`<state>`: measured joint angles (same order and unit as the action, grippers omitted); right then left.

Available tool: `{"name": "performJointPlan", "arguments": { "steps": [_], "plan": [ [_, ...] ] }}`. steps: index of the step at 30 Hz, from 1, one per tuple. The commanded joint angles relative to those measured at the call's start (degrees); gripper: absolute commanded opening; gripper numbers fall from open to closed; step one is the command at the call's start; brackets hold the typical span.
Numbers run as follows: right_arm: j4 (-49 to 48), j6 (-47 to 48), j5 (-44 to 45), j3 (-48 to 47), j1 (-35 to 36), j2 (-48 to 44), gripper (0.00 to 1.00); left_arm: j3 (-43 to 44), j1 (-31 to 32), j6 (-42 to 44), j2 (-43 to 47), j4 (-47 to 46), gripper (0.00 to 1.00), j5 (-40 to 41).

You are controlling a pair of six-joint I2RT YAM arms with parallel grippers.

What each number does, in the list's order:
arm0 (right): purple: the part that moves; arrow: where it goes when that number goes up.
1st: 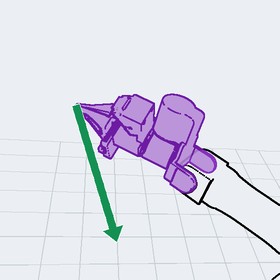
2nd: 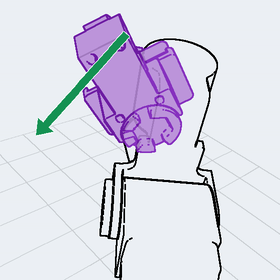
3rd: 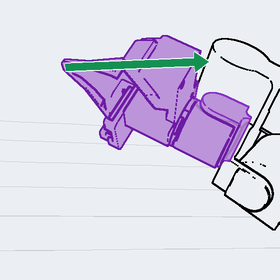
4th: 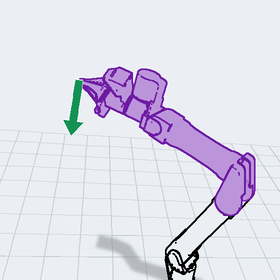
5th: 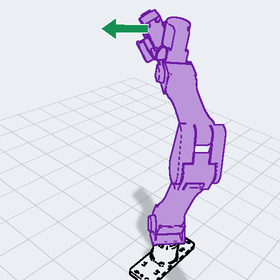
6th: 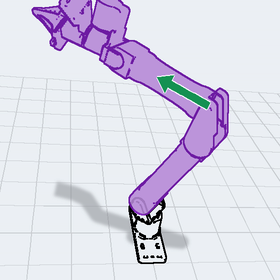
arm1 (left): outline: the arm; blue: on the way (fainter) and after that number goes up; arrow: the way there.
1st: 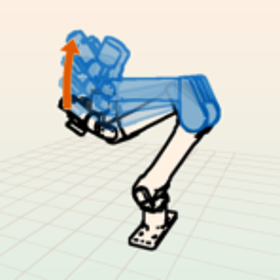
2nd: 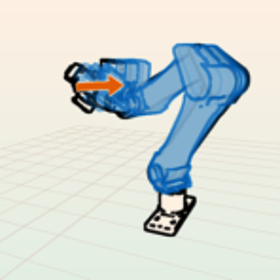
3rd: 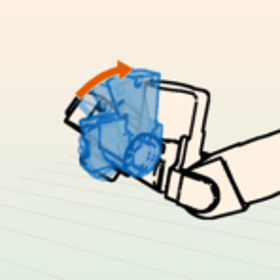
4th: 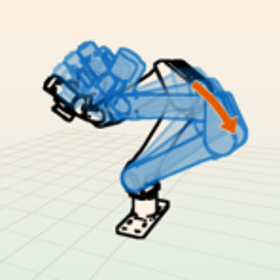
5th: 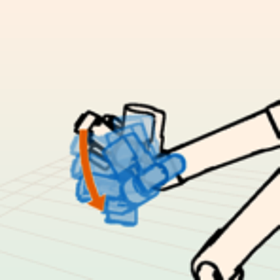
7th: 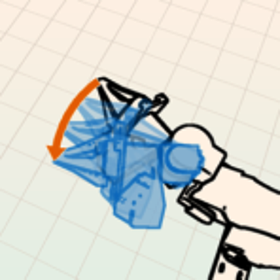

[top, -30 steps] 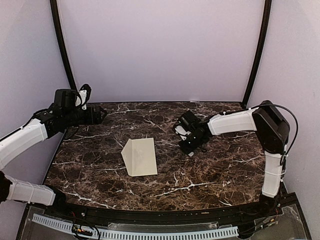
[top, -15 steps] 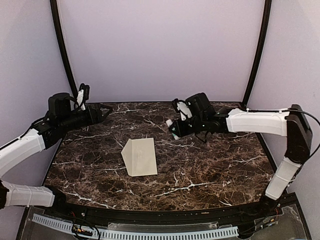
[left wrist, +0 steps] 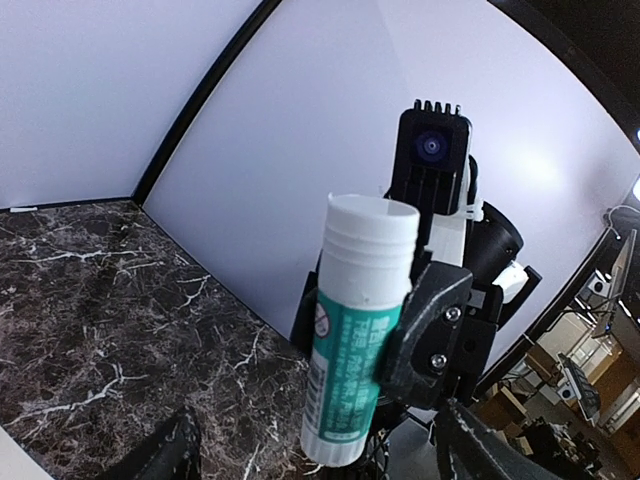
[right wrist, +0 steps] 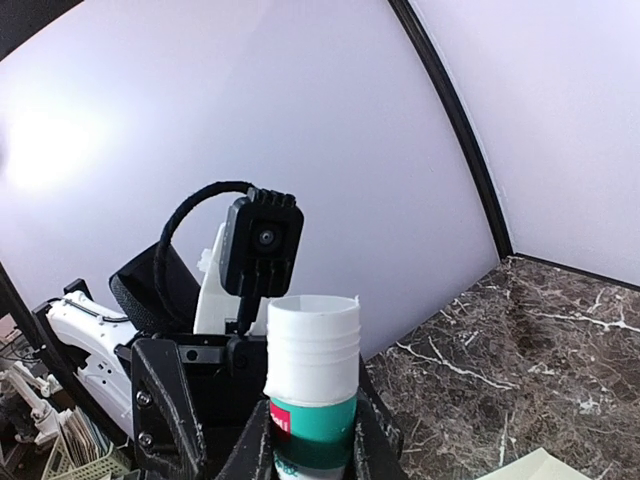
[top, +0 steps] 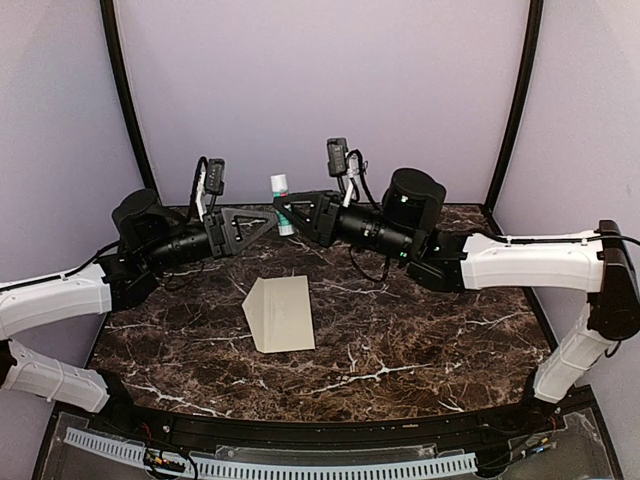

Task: Place the letter into the envelope and seal it
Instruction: Open the solid glue cap from the solid glue.

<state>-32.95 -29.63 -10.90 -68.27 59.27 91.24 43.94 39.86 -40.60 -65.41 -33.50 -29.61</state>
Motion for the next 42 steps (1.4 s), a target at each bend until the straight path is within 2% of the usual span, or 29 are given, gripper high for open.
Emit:
{"name": "performJointPlan", "arguments": {
  "steps": [1,3,7,15,20,22,31,34,35,37,39,40,42],
  "plan": [
    [-6.92,-1.07,-1.11,-2.28,1.22,0.78,0.04,1.39,0.97,-0.07,0.09,-5.15,0.77,-4.0],
    [-7.03,-0.86,-0.95,-2.43,1.59,0.78,0.04,1.86,1.26,0.13,-0.36,-4.14,0.67,-5.2],
    [-6.13,-0.37,-0.9,-3.37,1.96,1.19,0.05,2.29,1.85,0.2,-1.31,-4.4,0.55,-6.31],
    [-5.0,0.54,-1.51,-4.58,2.58,1.78,0.05,3.69,2.22,0.21,-3.14,-3.62,0.44,-6.87],
    [-4.38,0.94,-0.91,-4.58,2.6,2.07,0.05,3.94,2.24,0.71,-3.19,-3.85,0.41,-6.29],
    [-3.96,0.97,-0.86,-4.74,2.59,2.18,0.05,4.17,2.24,0.78,-3.35,-3.71,0.33,-6.05],
    [-2.66,1.44,-0.38,-3.83,2.61,1.99,0.06,4.26,2.2,2.42,-3.05,-2.18,0.13,-4.65],
    [-2.09,1.31,0.25,-3.17,2.61,1.84,0.1,5.24,2.2,6.29,-2.64,3.6,0.05,-3.13],
    [-1.59,1.39,0.75,-2.88,2.61,1.69,0.14,5.39,2.22,7.19,-2.27,5.19,0.03,-2.63],
    [-0.66,1.96,1.75,-2.23,2.6,1.03,0.3,5.47,2.2,9.53,-1.53,8.93,0.0,-1.63],
    [0.08,2.9,3.12,-1.46,2.6,0.0,0.64,5.19,2.24,12.81,-0.8,12.06,0.0,-1.42],
    [1.05,3.74,4.1,-1.33,2.52,-0.54,0.74,5.23,2.24,13.83,-0.61,14.67,0.0,-1.27],
    [4.11,5.29,6.22,-1.8,2.31,-1.71,0.84,5.57,2.17,17.52,-0.37,19.68,0.0,-0.56]
  ]
}}
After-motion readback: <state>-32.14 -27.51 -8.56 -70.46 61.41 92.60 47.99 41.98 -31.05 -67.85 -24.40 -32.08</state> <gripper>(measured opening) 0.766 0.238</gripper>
